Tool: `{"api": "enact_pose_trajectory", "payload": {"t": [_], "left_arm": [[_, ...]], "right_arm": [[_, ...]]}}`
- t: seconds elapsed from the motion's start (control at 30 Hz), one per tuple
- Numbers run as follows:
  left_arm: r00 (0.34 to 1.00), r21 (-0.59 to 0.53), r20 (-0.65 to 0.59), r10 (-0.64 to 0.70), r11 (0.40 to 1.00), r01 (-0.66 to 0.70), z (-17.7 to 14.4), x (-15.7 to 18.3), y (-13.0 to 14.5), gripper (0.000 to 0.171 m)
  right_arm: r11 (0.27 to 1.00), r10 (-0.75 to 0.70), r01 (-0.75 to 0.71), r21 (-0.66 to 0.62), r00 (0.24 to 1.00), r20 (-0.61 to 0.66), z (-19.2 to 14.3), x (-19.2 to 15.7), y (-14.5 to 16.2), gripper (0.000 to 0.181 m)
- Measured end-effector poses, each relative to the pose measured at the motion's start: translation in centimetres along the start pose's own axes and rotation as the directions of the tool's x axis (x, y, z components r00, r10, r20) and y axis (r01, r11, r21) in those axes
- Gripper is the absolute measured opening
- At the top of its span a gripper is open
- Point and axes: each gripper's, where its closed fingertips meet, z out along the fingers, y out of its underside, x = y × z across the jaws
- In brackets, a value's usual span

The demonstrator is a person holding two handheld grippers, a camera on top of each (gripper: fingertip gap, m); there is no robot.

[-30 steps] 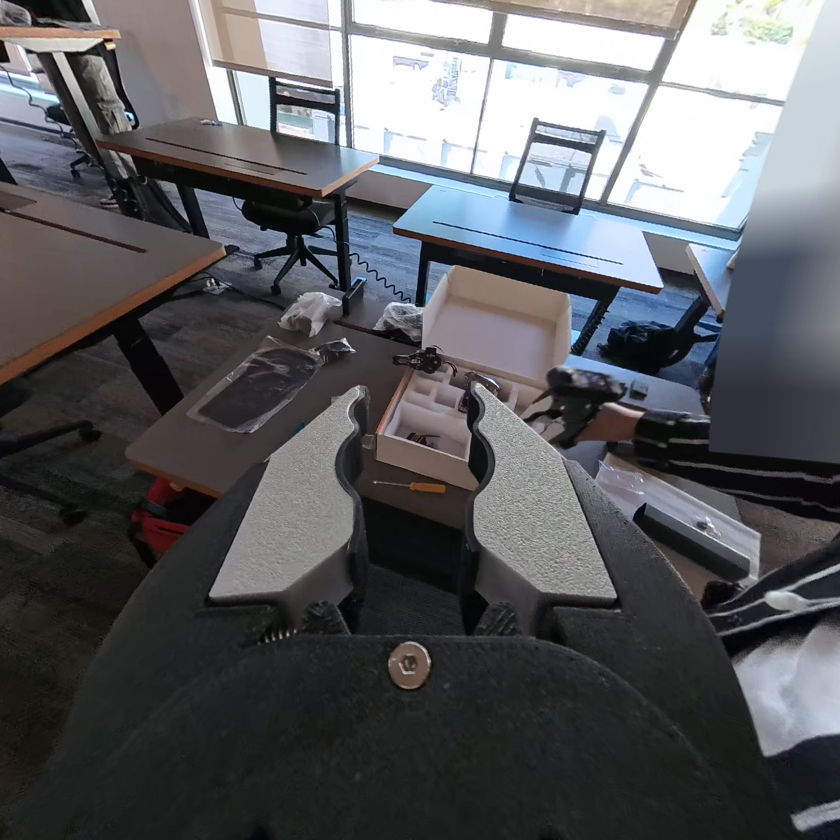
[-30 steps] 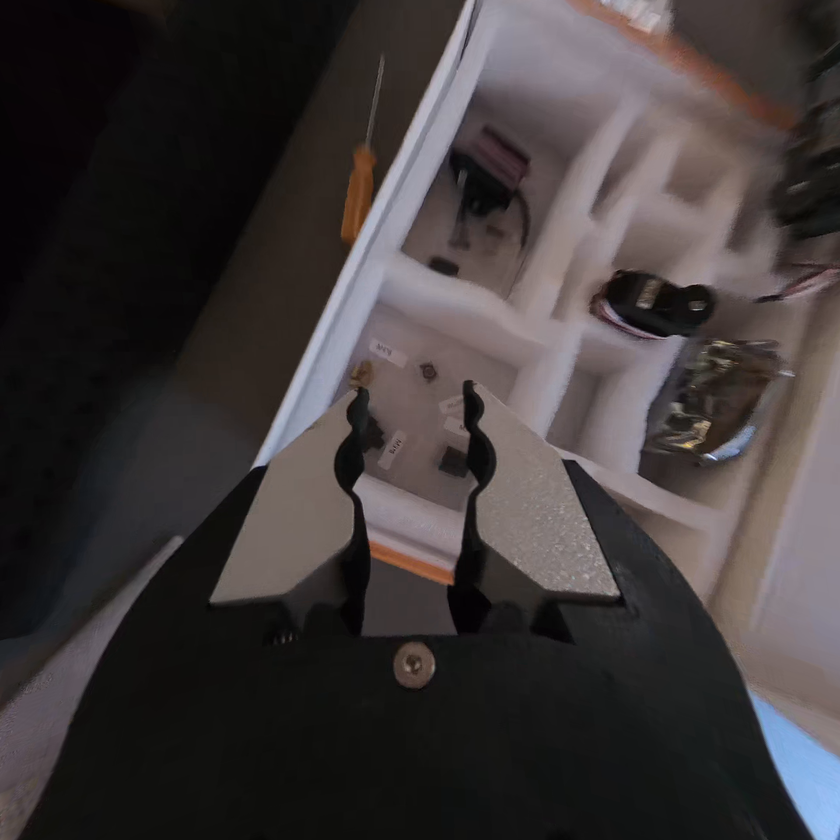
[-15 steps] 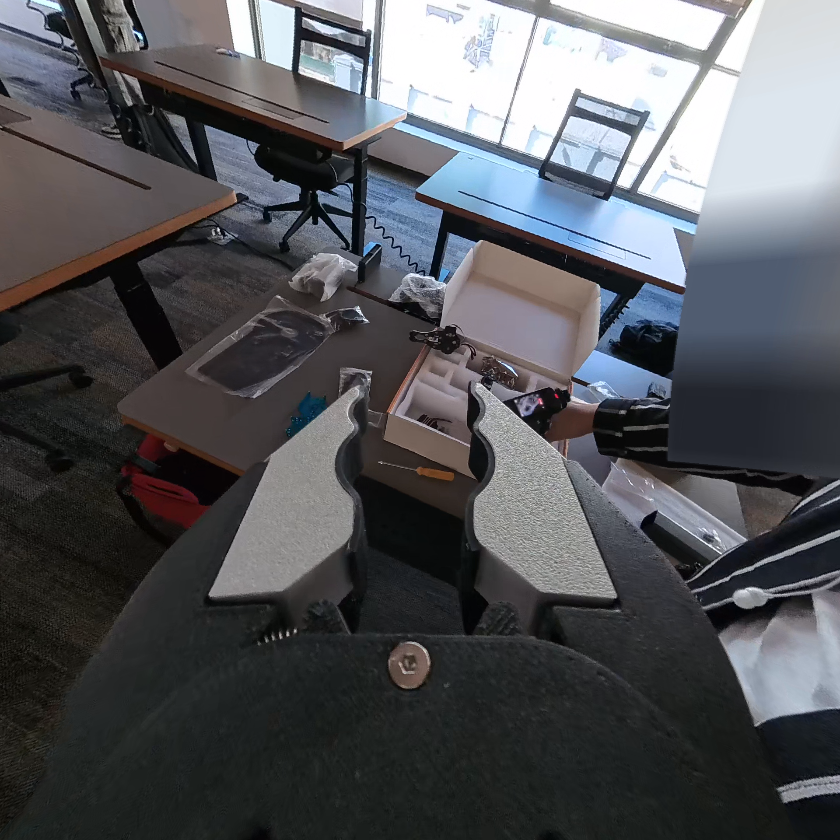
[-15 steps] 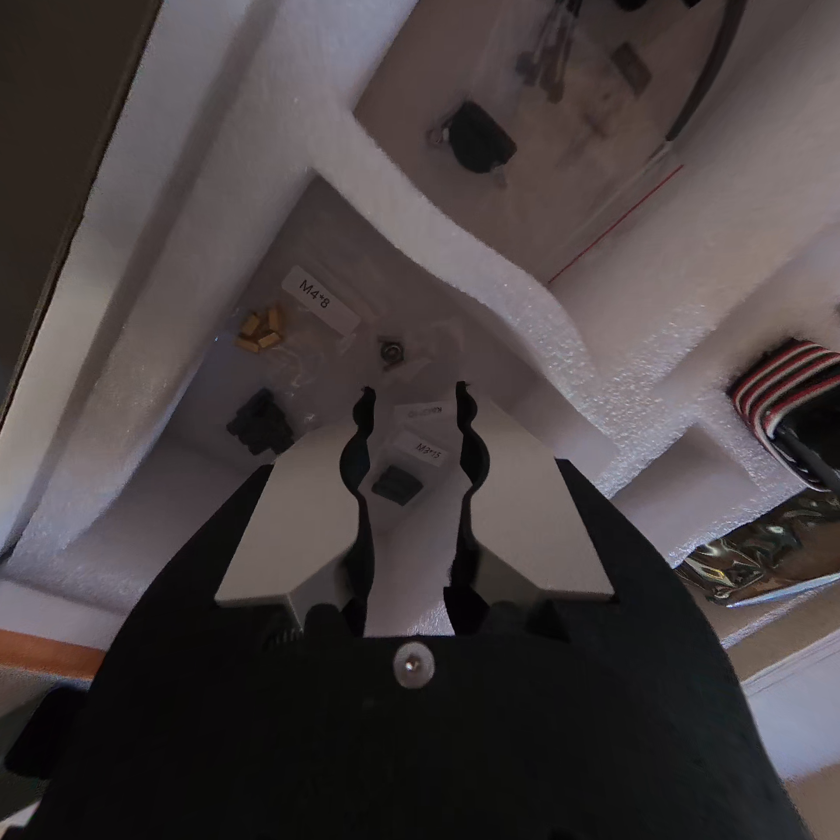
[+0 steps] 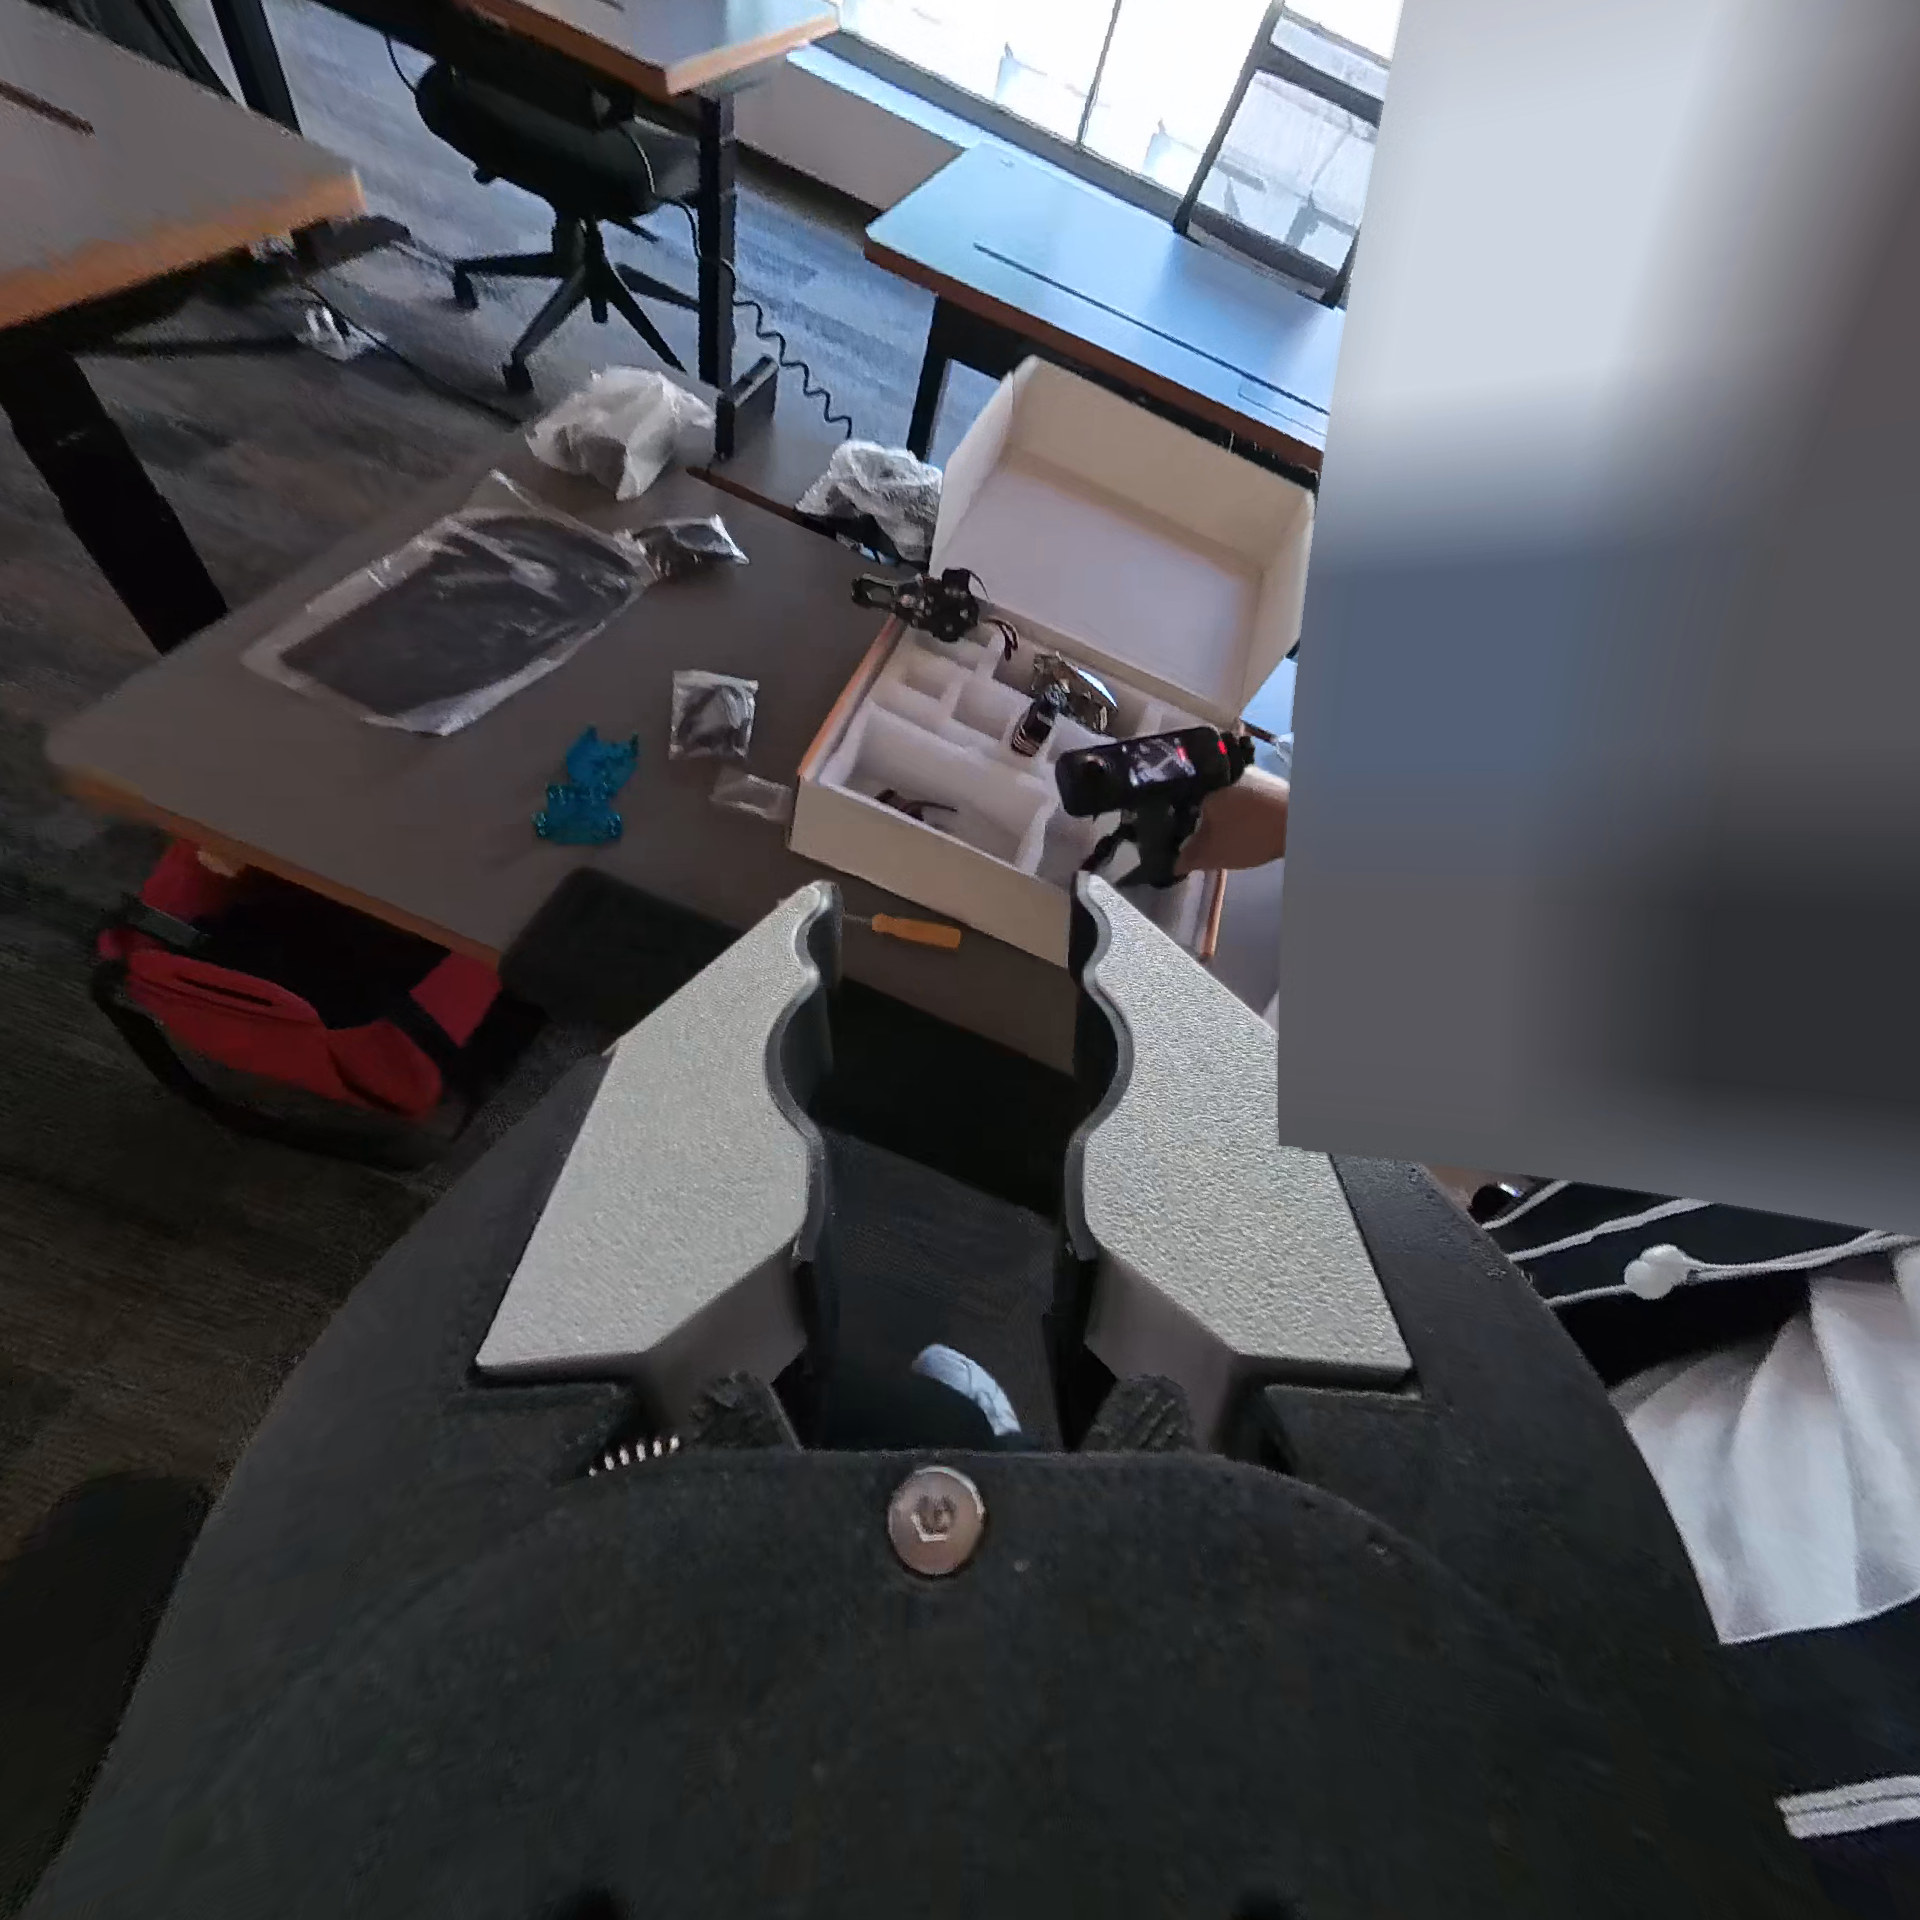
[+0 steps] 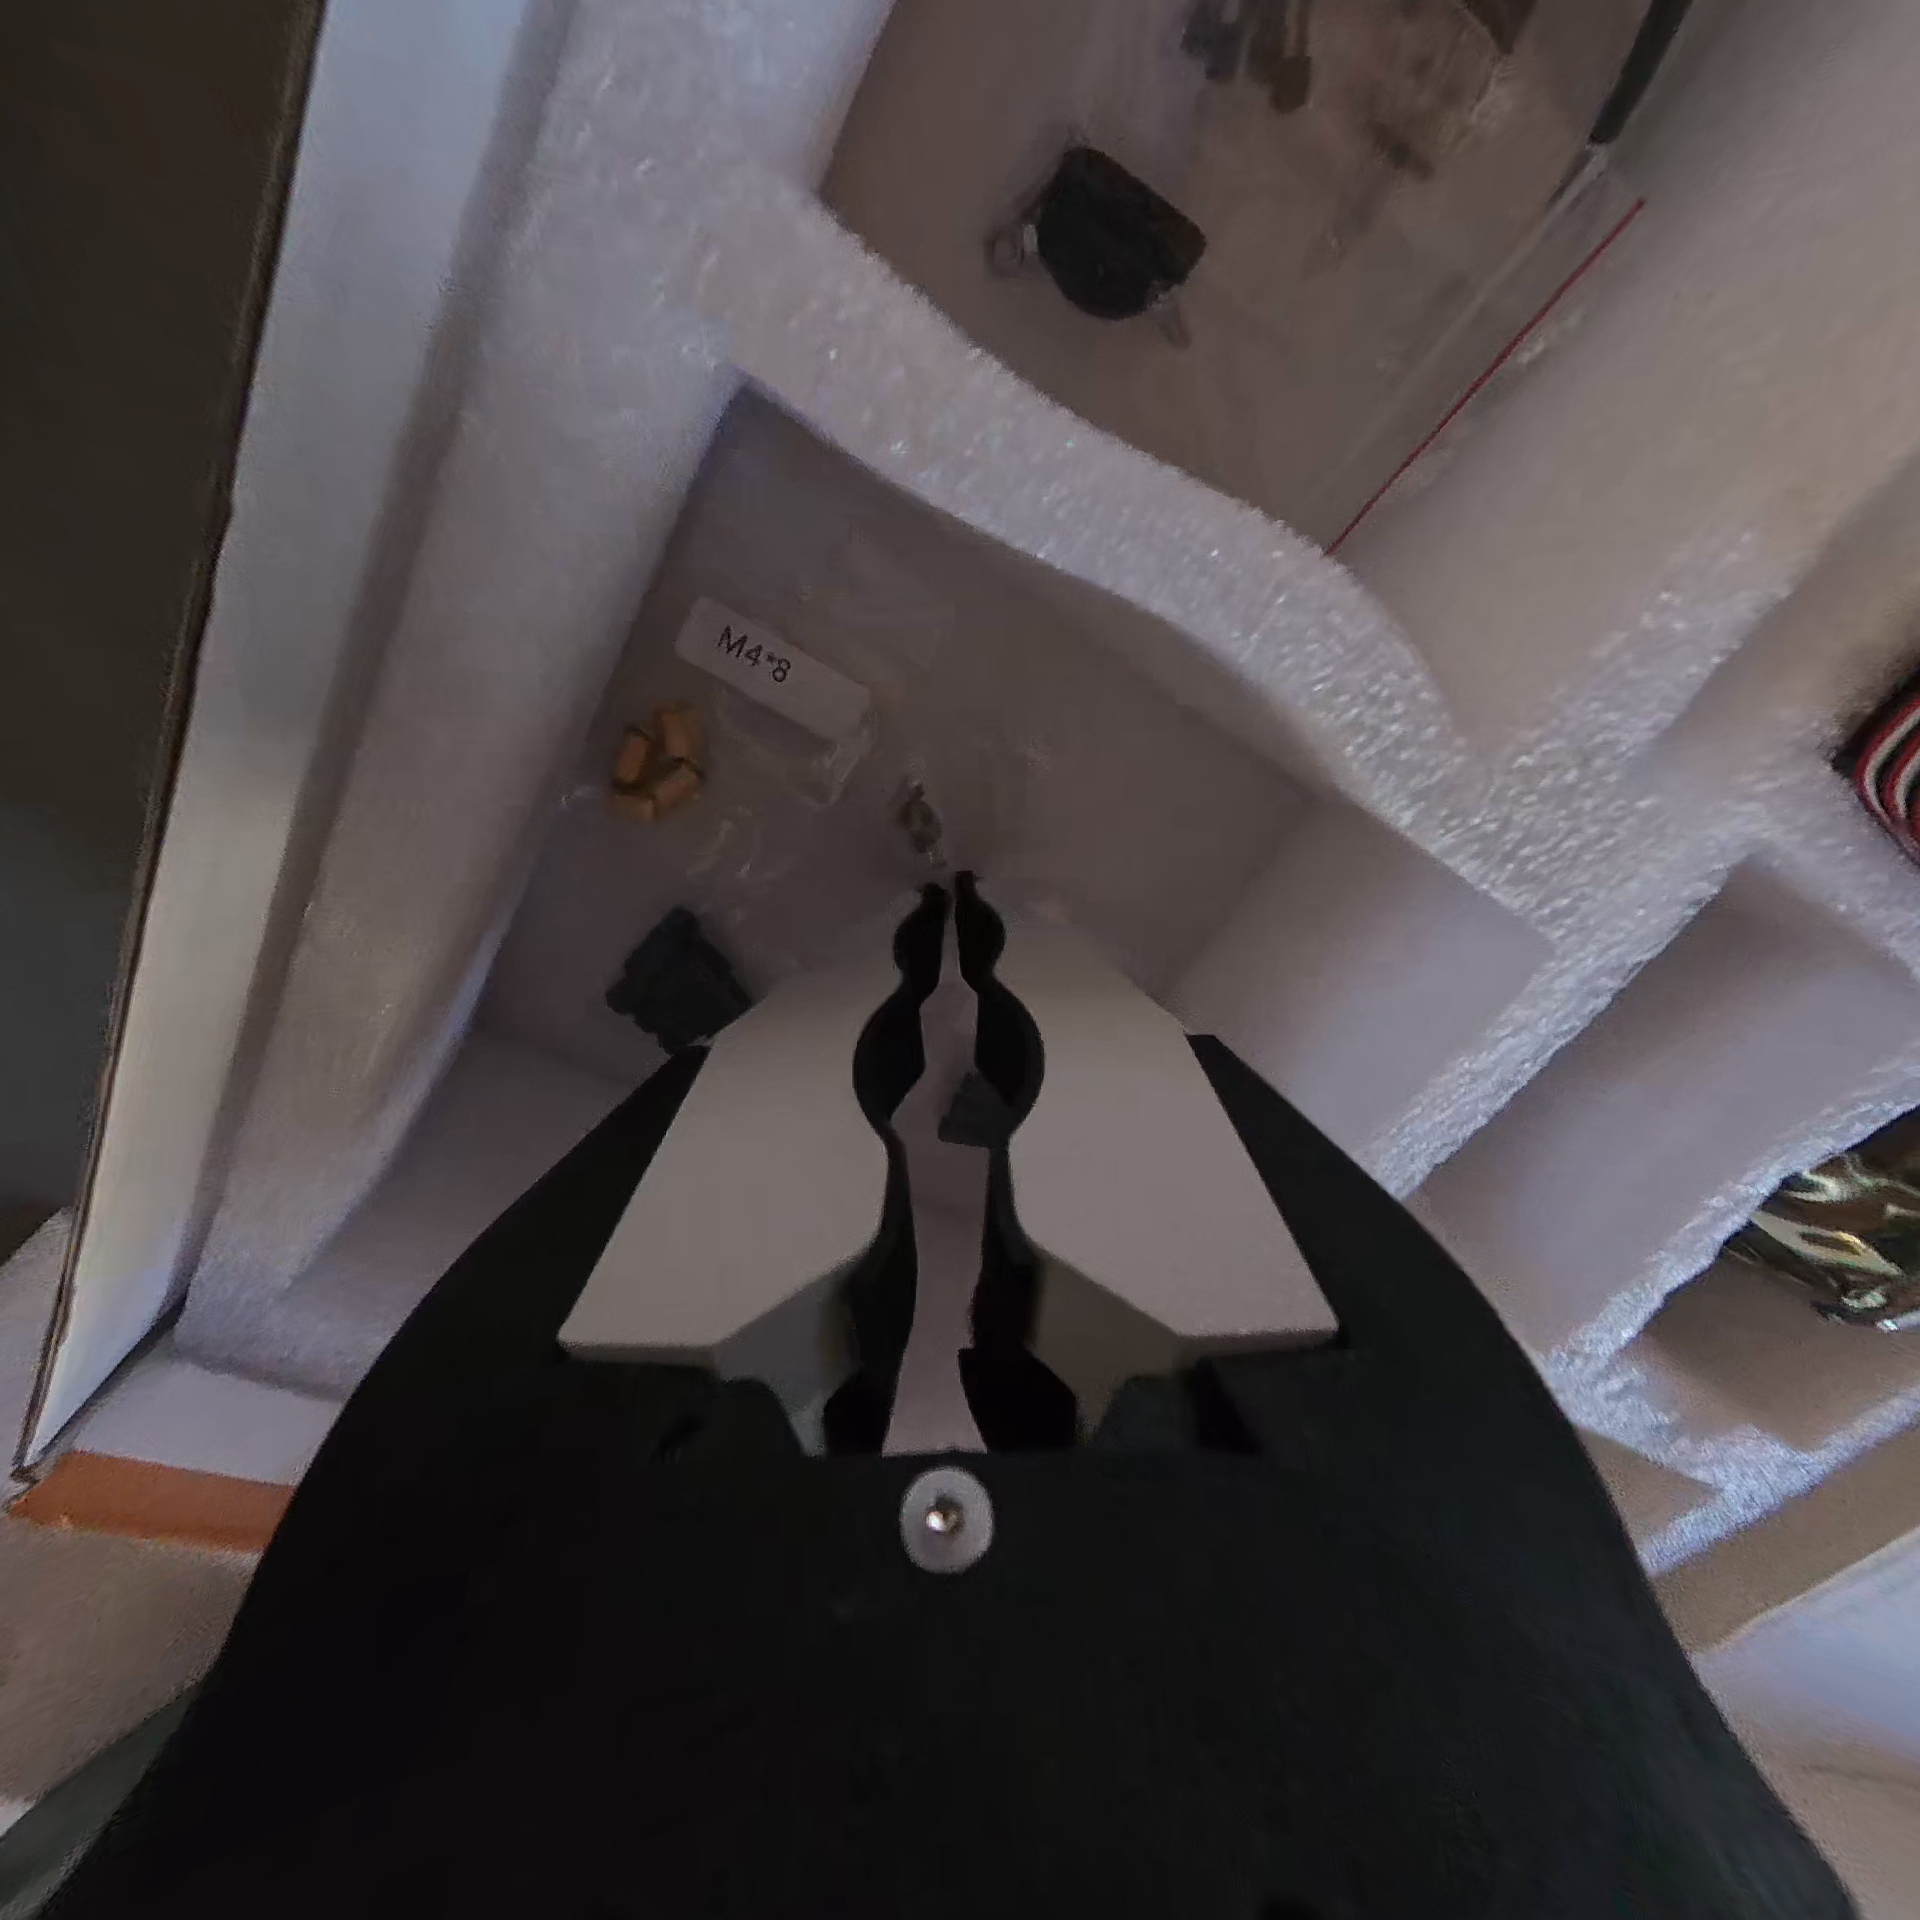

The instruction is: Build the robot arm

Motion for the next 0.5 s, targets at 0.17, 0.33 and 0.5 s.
{"api": "enact_pose_trajectory", "payload": {"t": [0.17, 0.33, 0.5], "left_arm": [[1.0, -0.017, -0.005, -0.012, 1.0, 0.012, -2.5, 0.1, 2.4, 0.043], [1.0, 0.017, -0.012, -0.02, 1.0, 0.021, -5.0, 0.1, 3.6, 0.043], [0.999, 0.033, -0.045, -0.03, 0.999, 0.032, -6.8, 0.9, 5.2, 0.043]], "right_arm": [[0.999, -0.044, 0.043, -0.019, 0.995, -0.086, -0.8, -0.7, 0.3, 0.0], [0.996, -0.087, 0.09, 0.003, 0.974, -0.21, -3.3, -1.2, -0.7, 0.0], [0.994, -0.099, 0.107, 0.011, 0.946, -0.308, -5.9, -1.5, -0.9, 0.0]]}}
